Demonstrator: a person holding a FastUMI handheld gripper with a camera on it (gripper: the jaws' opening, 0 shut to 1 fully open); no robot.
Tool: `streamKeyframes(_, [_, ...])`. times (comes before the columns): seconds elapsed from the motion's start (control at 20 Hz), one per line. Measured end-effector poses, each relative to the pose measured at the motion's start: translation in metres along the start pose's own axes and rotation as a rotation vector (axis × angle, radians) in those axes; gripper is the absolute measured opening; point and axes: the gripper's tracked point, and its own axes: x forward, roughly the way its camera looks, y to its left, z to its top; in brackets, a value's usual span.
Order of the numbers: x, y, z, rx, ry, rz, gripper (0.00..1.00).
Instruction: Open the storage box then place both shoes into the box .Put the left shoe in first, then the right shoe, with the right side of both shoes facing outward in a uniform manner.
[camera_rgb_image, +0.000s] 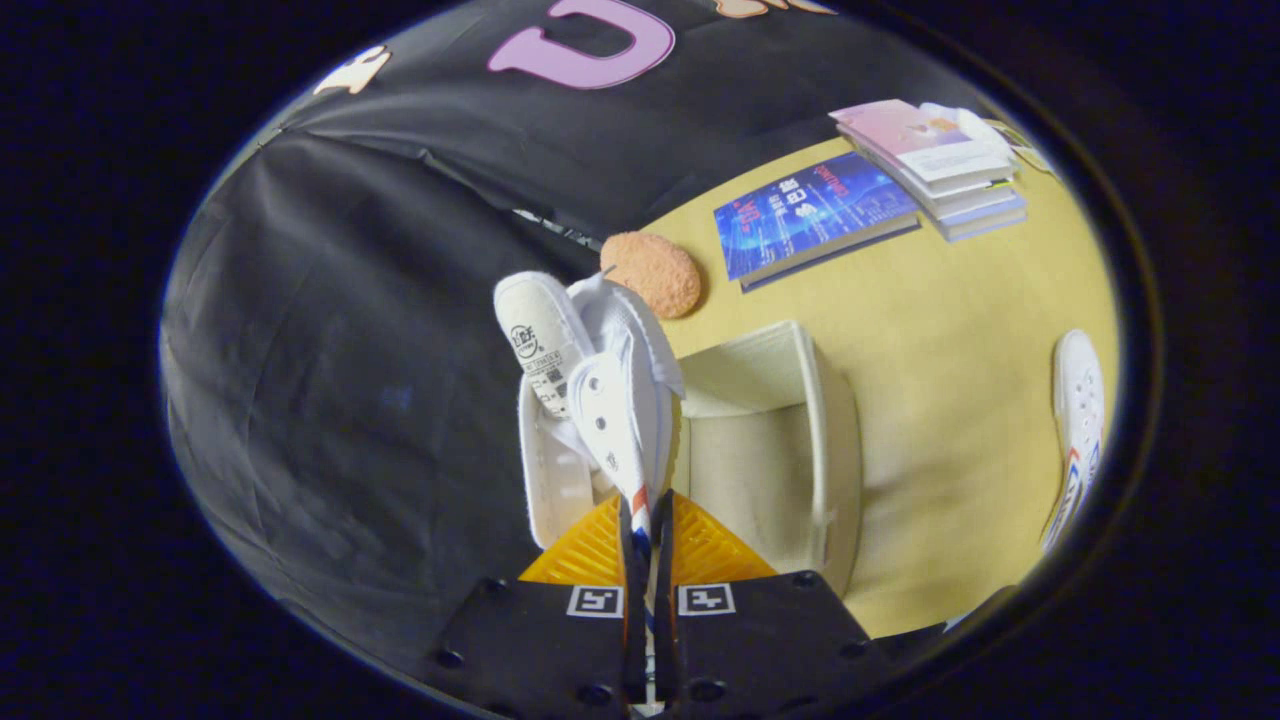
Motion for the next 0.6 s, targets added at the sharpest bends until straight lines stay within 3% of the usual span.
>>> streamKeyframes(0.6, [0.05, -0.014, -0.052, 0.005, 0.108, -0.132, 0.06])
